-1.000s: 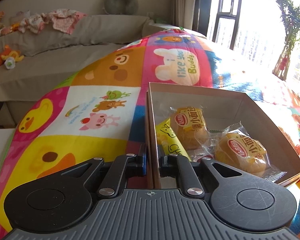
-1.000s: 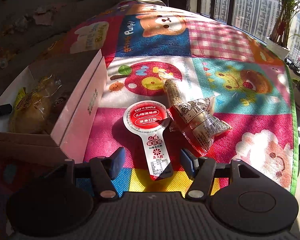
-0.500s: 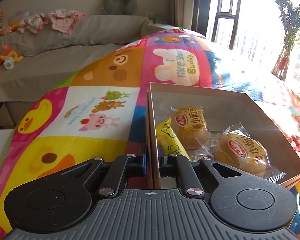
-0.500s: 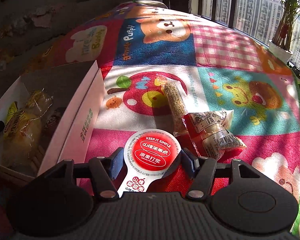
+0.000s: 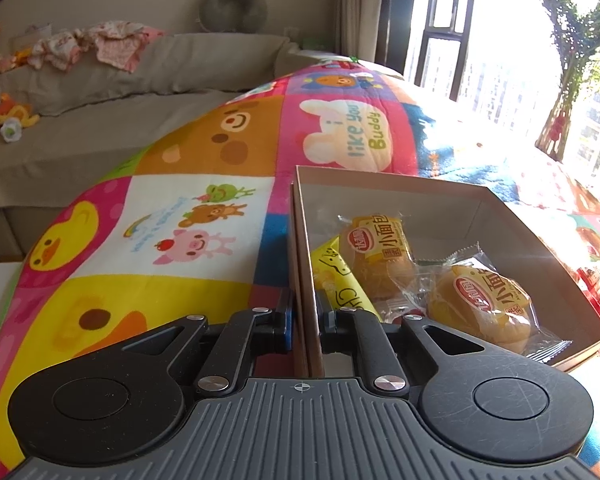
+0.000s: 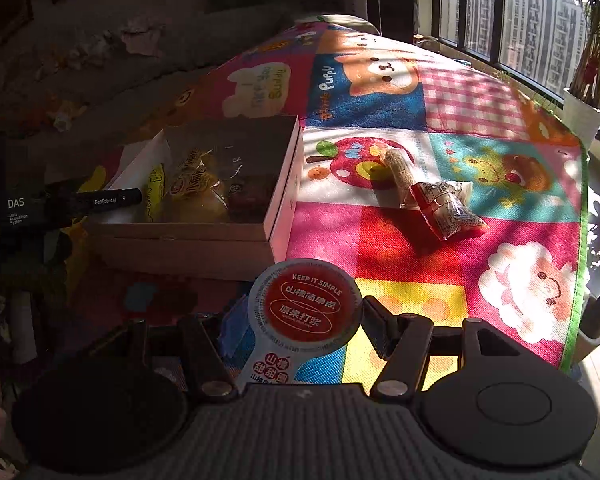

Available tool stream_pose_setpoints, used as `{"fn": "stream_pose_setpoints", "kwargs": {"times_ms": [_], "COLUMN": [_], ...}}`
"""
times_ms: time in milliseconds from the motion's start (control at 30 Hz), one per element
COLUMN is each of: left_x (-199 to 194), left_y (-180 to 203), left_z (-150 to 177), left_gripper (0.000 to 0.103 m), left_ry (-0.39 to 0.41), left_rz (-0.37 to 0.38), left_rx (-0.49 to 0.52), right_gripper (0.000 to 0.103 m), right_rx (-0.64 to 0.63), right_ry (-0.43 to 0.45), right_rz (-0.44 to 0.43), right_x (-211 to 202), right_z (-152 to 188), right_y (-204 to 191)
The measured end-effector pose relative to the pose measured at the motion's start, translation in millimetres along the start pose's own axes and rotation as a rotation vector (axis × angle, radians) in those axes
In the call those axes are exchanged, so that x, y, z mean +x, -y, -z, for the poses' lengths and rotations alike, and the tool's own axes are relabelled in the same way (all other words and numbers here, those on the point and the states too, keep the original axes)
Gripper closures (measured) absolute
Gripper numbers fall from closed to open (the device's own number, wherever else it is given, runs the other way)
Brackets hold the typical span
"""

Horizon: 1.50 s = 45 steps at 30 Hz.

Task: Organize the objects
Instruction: 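Carry the red-lidded cup into the white box and release it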

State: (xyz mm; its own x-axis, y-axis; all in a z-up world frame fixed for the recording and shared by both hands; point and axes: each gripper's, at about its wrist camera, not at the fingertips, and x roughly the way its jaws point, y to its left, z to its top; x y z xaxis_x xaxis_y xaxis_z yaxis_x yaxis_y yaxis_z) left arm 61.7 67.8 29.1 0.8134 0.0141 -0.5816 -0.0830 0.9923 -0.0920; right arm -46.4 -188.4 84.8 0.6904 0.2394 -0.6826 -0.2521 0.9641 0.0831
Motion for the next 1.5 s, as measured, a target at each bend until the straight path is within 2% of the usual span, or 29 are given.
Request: {"fn": "stream_pose_setpoints", "kwargs": {"times_ms": [133,233,300,400,533,700,833,933,1033,1133,1233,1300,1400,1500], "left_x": [0.2,0.4,0.3,0.4,0.4,0.2,0.0,-0.3,-0.9,-0.9,-1.3,-1.5,-2.2,-2.3], "left_y": [-0.6,-0.9,-1.0,-0.9,-0.8,-1.1,-1.3,-1.3,-0.1,0.0,0.2,1.0,2.6,2.8], "left_z": [-0.3,-0.9,-0.8,-1.0,-1.0,-1.0,-0.8,-0.9,-1.0,-1.1,-0.9,-1.0,-0.6,-0.5], "left_gripper": [0.090,0.090,0.090,0.090,0.089,0.089,0.089,0.089,0.089,0.089,0.089,0.089,0.089,0.089], "left_ry": [-0.004,-0.007,-0.006,-0.008,-0.009,-0.008,-0.009,-0.010,-0.011,-0.012,-0.014,-0.016,-0.019,-0.022], "left_rz": [0.003,0.004,0.005,0.007,0.008,0.008,0.008,0.008,0.003,-0.001,-0.004,-0.008,-0.014,-0.017], "left_rx": [-0.008,-0.011,-0.012,-0.013,-0.011,-0.012,-0.014,-0.015,-0.015,-0.016,-0.008,-0.003,0.006,0.007], "right_gripper": [0.042,0.042,0.042,0.042,0.042,0.037,0.031,0.025,0.022,0.019,0.019,0.019,0.019,0.019], "right_rx": [-0.084,-0.190,-0.233,-0.282,-0.264,-0.243,-0.181,-0.142,-0.103,-0.109,-0.059,0.005,0.083,0.072], "right_ry": [0.079,0.129,0.138,0.158,0.129,0.111,0.130,0.151,0.146,0.108,0.055,0.037,0.031,0.040], "right_rz": [-0.046,-0.008,0.008,-0.027,-0.043,-0.026,-0.011,0.036,0.098,0.188,0.223,0.218,0.161,0.069], "right_x": [-13.0,-3.5,9.6,33.2,66.5,92.2,78.9,63.6,52.5,53.8,60.5,62.9,62.9,60.1], "right_z": [-25.7,-53.2,-69.4,-86.0,-95.6,-94.7,-91.7,-84.9,-69.2,-44.8,-26.6,-21.3,-16.4,-15.5], "right_y": [-25.8,-41.9,-45.9,-49.2,-47.8,-34.4,-14.8,4.9,27.4,44.1,62.4,73.7,79.9,62.8]}}
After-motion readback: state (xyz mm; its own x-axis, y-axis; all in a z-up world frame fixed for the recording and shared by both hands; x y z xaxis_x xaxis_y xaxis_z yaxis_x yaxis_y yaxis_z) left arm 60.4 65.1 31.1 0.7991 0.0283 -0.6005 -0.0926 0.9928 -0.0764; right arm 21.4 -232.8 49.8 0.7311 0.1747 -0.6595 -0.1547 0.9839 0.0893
